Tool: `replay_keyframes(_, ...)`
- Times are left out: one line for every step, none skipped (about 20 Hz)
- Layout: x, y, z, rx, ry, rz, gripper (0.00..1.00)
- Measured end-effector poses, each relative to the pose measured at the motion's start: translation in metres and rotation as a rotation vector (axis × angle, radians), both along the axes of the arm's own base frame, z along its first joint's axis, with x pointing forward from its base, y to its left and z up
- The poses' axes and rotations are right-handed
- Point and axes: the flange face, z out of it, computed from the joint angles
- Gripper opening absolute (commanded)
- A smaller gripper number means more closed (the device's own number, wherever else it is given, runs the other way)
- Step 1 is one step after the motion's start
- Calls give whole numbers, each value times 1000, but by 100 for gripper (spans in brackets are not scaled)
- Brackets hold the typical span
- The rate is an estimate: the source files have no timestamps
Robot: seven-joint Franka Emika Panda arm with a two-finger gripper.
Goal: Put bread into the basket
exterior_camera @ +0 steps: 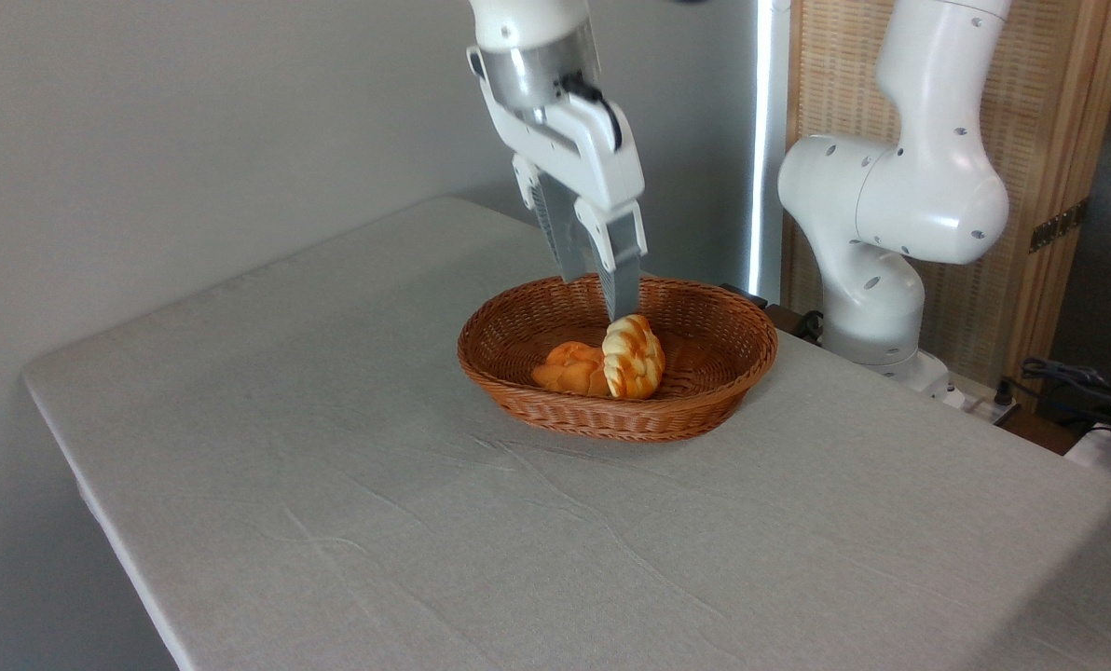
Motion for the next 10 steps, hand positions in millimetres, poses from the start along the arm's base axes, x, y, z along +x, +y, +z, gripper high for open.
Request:
replay_keyframes(3,3,10,-6,-21,7,100)
replay_keyframes(6,5,16,-9,-32,10,100)
replay_keyframes(11,6,23,-14,-46,13,100)
replay_keyframes(19,7,31,-18,-61,16,100)
replay_keyframes(28,7,37,-21,-73,20,100)
replay_keyframes(36,6,42,-25,-83,26,100)
replay_keyframes(44,6,46,-27,-90,31,100)
replay_keyframes(58,6,53,-33,-101,37,100)
replay_keyframes(65,6,55,-36,-105,40,100)
replay_keyframes(79,6,58,-41,-110,48,100)
